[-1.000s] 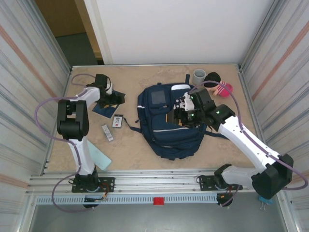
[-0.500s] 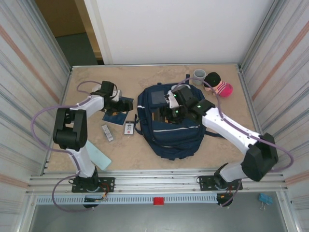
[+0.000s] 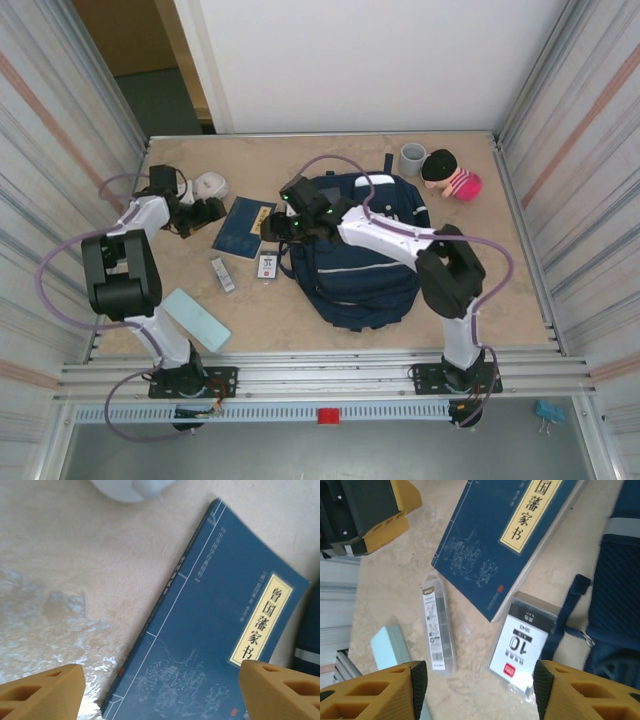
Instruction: Pack the student bag
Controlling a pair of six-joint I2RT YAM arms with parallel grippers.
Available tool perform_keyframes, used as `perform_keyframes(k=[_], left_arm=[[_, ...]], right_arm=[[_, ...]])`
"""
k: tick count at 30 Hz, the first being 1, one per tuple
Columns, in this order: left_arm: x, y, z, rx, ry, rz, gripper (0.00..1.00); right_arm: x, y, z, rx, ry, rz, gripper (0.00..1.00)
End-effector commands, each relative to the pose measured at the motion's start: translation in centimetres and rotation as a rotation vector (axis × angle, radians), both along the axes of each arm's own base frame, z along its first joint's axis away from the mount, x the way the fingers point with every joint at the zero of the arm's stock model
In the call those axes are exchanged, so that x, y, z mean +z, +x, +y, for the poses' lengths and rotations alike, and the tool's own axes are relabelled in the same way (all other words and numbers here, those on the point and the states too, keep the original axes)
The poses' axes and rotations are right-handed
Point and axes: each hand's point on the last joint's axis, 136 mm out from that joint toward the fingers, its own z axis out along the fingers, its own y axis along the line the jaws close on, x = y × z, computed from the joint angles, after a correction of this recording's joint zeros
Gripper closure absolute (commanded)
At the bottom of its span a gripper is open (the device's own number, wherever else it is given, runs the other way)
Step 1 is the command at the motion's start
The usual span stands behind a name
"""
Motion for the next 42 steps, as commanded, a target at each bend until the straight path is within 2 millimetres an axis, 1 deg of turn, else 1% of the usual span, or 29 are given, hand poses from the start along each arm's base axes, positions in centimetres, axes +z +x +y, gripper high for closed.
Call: perform_keyframes(k=[1,3,6,9,10,12,15,17,22,24,28,31,34,37,42], left_arm=[[-1.0,-0.3,-1.2,-0.048,-0.051,0.024,0.23],[-1.5,-0.2,-1.3,-0.064,-0.056,0.031,0.26],[-2.1,-0.2,-1.5,-0.088,-0.063,0.049,0.27],[-2.4,-0.1,-1.6,-0.101,-0.064,0.053,0.29],[-2.6,-0.2,-1.6,-0.104,-0.068,0.056,0.29],[-3.0,-0.2,-1.8,-0.109,-0.077,0.063,0.3],[-3.6,-0.2,-2.1,-0.121,-0.095,0.08,0.32],[-3.8,-0.3,-2.3,-0.131,-0.108,0.086,0.33],[-4.3,-1.3,-3.2,-0.169,-0.123,0.124,0.36],[-4.7,-1.8,-3.2,-0.174,-0.113,0.141,0.36],[-4.9,-2.2,-3.5,-0.18,-0.132,0.155,0.36],[-4.4,-2.7,-4.4,-0.189,-0.186,0.153,0.36],[-3.5,-3.3,-5.4,-0.195,-0.254,0.143,0.36],[-2.1,-3.8,-6.2,-0.209,-0.306,0.122,0.35],[0.6,-4.1,-7.2,-0.208,-0.389,0.065,0.35]], right_arm=[[-1.2,1.4,2.0,0.003,-0.002,-0.02,0.42],[-2.6,1.7,3.0,0.026,-0.018,-0.017,0.43],[-4.2,2.5,4.3,0.047,-0.039,-0.028,0.45],[-5.7,3.6,4.6,0.047,-0.096,-0.06,0.47],[-5.5,4.1,5.0,0.046,-0.096,-0.078,0.47],[-6.4,4.7,5.4,0.049,-0.109,-0.082,0.48],[-7.8,5.5,5.4,0.036,-0.166,-0.093,0.52],[-8.5,5.9,5.1,0.023,-0.215,-0.132,0.53],[-10.7,6.7,4.6,0.019,-0.31,-0.152,0.57],[-11.4,6.8,4.5,0.02,-0.317,-0.143,0.58],[-12.6,6.8,5.0,0.034,-0.282,-0.107,0.63],[-13.4,6.6,5.5,0.049,-0.272,-0.092,0.71],[-14.0,6.5,5.7,0.06,-0.274,-0.087,0.78],[-14.7,6.3,5.5,0.063,-0.282,-0.071,0.81],[-14.8,6.2,5.2,0.063,-0.285,-0.059,0.85]])
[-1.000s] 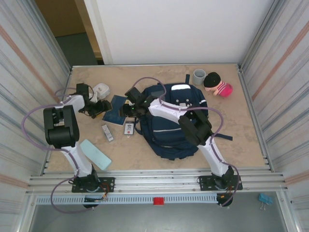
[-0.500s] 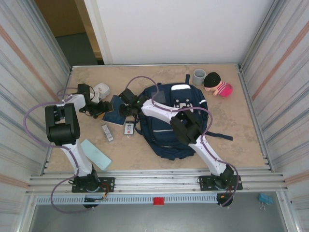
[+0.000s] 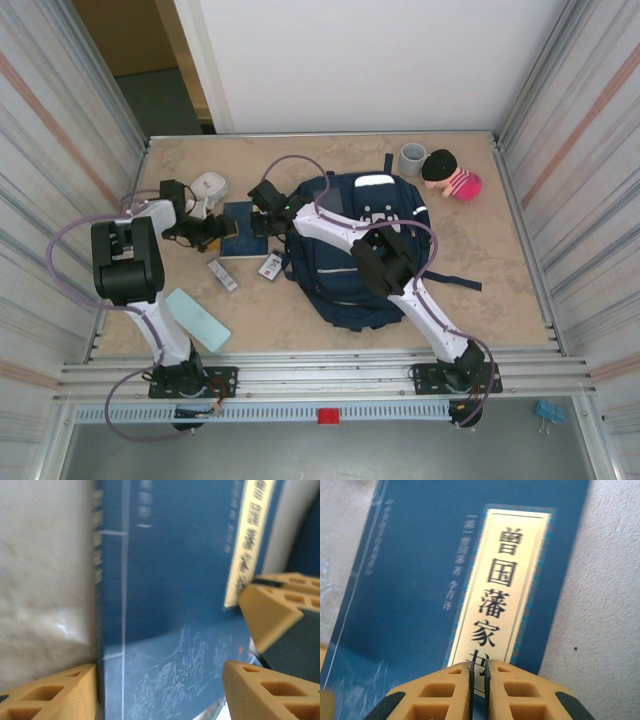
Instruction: Pack the student bag
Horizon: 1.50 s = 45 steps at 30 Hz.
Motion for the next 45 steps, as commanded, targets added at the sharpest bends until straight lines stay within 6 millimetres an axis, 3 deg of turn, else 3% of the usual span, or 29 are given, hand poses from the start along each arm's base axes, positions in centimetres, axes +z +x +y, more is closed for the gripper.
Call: perform_keyframes(k=[1,3,9,12,17,22,27,32,38,45], left_arm=[[4.3,-0.6,-2.7,-0.019,-0.177,-0.058,0.34],[4.7,-0.5,-2.6,-0.005,-0.179,-0.072,0.33],[2.6,-0.2,-2.1,0.026,-0.154,-0.031,0.37],[1.7,0.3,-1.7,0.045,-0.114,-0.033,0.49],[2.1,1.0,-2.0,0.046,-0.091,-0.056,0.72],[3.6,1.3,-2.1,0.066,-0.041,-0.124,0.94],[8.6,0.9,-1.9,0.072,-0.002,-0.286,1.0],[16.4,-0.9,-4.1,-0.021,-0.112,-0.566,1.0],[23.7,-5.0,-7.2,-0.165,-0.228,-0.851,1.0],[28.9,-10.2,-12.2,-0.364,-0.421,-1.021,1.0]], right_arm=[[-4.9,-2.3,-0.6,0.045,-0.077,0.102,0.85],[-5.0,-2.4,-0.7,0.044,-0.084,0.106,0.87],[-5.3,-2.8,-0.8,0.045,-0.08,0.123,0.89],[-4.9,-2.8,-0.8,0.04,-0.057,0.12,0.89],[-3.0,-2.2,-0.7,0.031,-0.005,0.093,0.88],[0.6,-1.5,-0.6,0.029,0.066,0.038,0.83],[7.0,-0.6,-2.3,-0.002,0.155,-0.053,0.71],[13.6,-1.4,-5.4,-0.012,0.27,-0.145,0.54],[20.0,-5.4,-9.4,0.044,0.368,-0.242,0.43],[26.3,-11.8,-14.7,0.198,0.603,-0.338,0.28]])
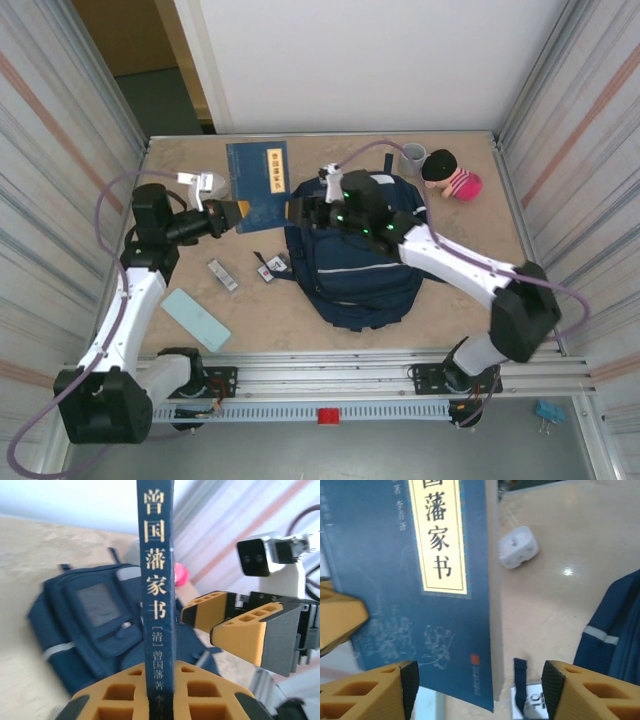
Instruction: Pack the student bag
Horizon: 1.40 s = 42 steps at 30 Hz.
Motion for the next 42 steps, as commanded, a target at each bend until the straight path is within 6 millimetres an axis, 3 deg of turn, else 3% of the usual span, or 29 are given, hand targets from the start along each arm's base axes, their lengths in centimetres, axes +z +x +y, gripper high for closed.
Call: perform_keyframes(k=[1,5,9,11,16,26,33,36,42], left_arm=[[4.2,-3.1,-3.0,-0.173,-0.087,-0.152,1.0],[5.8,-4.8,-5.8,-0.272,-0.124,-0.19,1.0],[7.7,-5.6,-7.2,-0.324,-0.184,-0.219,1.0],[8.4,-5.9,-7.8,-0.351,-0.204,-0.227,1.0],[9.5,-6.6,-9.1,-0.4,-0.221,-0.245,1.0],[11.3,-7.1,-10.2,-0.434,-0.258,-0.282,1.0],[11.0,-6.5,-9.9,-0.377,-0.193,-0.285,1.0],[11.4,-6.4,-9.9,-0.373,-0.2,-0.291,1.0],[12.3,-6.3,-10.3,-0.396,-0.231,-0.298,1.0]], right_arm=[[3.5,-2.4,-1.5,0.113,0.107,-0.088,0.27],[5.9,-4.6,-5.2,0.146,0.177,-0.108,0.17],[7.8,-6.2,-8.0,0.164,0.242,-0.125,0.08],[9.3,-7.9,-8.4,0.231,0.285,-0.154,0.03],[11.0,-10.0,-8.2,0.341,0.335,-0.169,0.05],[11.6,-8.3,-7.5,0.329,0.355,-0.156,0.09],[8.7,-5.3,-10.2,0.13,0.302,-0.067,0.03],[8.8,-5.9,-10.8,0.142,0.319,-0.099,0.0],[10.1,-7.8,-9.4,0.279,0.347,-0.118,0.01]])
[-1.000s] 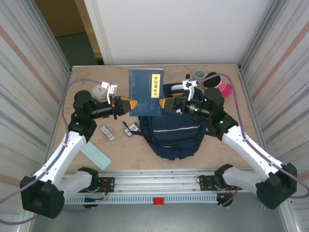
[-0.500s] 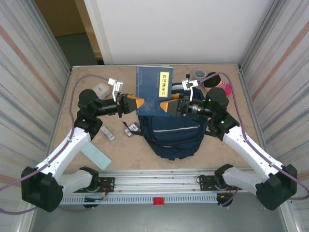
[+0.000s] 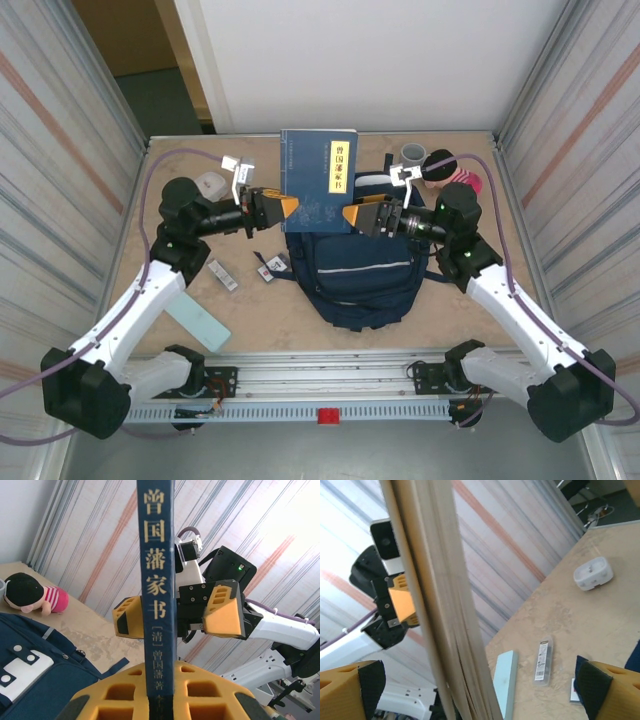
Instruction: Pack the student bag
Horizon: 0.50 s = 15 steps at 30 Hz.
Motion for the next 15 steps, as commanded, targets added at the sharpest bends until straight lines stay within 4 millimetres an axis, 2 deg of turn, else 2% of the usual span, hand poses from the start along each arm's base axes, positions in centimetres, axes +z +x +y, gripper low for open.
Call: perform_keyframes(k=[1,3,6,9,12,15], left_arm=[[3.6,-0.8,-0.2,-0.024,-0.052,-0.106,1.0],[3.5,-0.7,-0.4,-0.028,-0.05,-0.104,1.0],[3.1,-0.1,-0.5,-0.005,-0.042,-0.085,0.99],[2.9,0.2,-0.2,0.035,-0.042,-0.084,0.98],[2.5,0.2,-0.1,0.043,-0.03,-0.074,0.97],[2.1,0.2,0.0,0.056,-0.005,-0.065,0.9]], right_arm=[[2.1,-1.5,0.9,0.092,0.043,-0.052,0.01],[3.1,-1.9,1.3,0.124,0.065,-0.081,0.0],[3.9,-2.2,1.6,0.156,0.075,-0.108,0.22],[4.6,-1.8,1.3,0.142,0.077,-0.13,0.52],[5.2,-1.6,1.3,0.146,0.079,-0.157,0.73],[5.6,-1.5,1.3,0.151,0.071,-0.193,0.97]])
